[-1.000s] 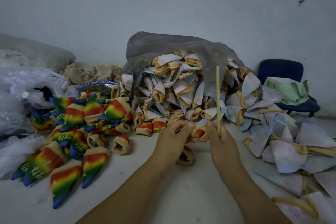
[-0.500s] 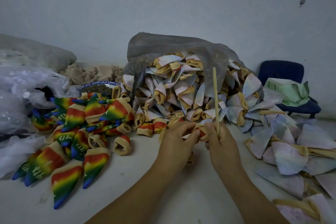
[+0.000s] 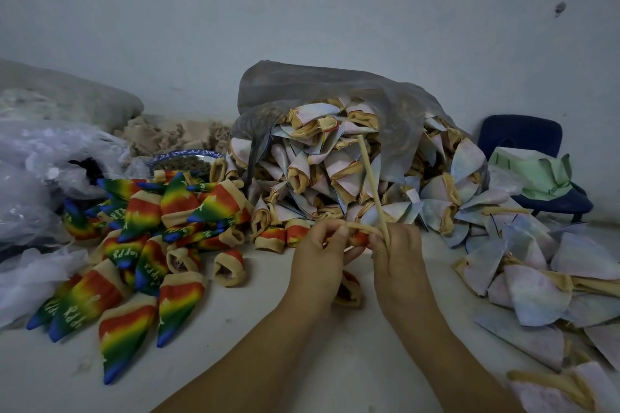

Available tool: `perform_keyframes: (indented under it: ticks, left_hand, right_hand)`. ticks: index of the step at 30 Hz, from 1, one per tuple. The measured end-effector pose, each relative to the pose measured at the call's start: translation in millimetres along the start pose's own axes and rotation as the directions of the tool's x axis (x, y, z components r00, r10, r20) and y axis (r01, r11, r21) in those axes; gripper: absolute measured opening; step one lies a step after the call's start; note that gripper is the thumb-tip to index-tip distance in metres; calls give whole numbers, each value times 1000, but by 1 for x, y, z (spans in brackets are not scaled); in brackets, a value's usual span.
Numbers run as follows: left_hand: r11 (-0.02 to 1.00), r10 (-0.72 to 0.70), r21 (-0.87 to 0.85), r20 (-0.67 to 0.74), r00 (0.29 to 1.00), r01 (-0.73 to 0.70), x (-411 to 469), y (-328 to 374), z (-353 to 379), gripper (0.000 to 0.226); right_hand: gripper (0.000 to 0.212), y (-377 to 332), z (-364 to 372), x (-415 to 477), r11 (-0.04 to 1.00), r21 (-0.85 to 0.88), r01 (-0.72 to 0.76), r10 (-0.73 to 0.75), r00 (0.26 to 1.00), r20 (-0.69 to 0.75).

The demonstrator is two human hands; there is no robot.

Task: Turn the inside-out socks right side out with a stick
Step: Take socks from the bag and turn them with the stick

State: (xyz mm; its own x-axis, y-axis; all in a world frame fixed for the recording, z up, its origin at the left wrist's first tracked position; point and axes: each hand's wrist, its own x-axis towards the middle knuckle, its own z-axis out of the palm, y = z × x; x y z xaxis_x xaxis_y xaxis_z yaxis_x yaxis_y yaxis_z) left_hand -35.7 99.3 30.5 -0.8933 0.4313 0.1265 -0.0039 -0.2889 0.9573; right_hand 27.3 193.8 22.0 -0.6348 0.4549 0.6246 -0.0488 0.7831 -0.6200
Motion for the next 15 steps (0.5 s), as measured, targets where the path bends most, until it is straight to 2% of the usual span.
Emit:
perform_keyframes:
  ticks: [4, 6, 8, 12, 15]
  left_hand:
    - [1000, -28, -8, 38, 999, 29, -3, -1, 4, 23]
    - [996, -63, -60, 89, 994, 69, -4, 0, 6, 23]
    - [981, -113, -143, 143, 983, 133, -3, 2, 6, 23]
    - [923, -217, -269, 230, 949, 276, -1, 6, 4, 32]
    - [911, -230, -284, 253, 940, 299, 1, 10, 2, 35]
  right_hand:
    - [24, 3, -2, 0, 998, -34, -55, 54, 998, -31]
    - [23, 4, -4, 0, 989, 46, -141, 142, 990, -15]
    - [22, 1, -4, 2, 950, 200, -239, 241, 970, 15]
    - [21, -5, -6, 2, 815, 427, -391, 404, 912, 64]
    - [24, -9, -6, 2, 628, 619, -472, 479, 861, 170]
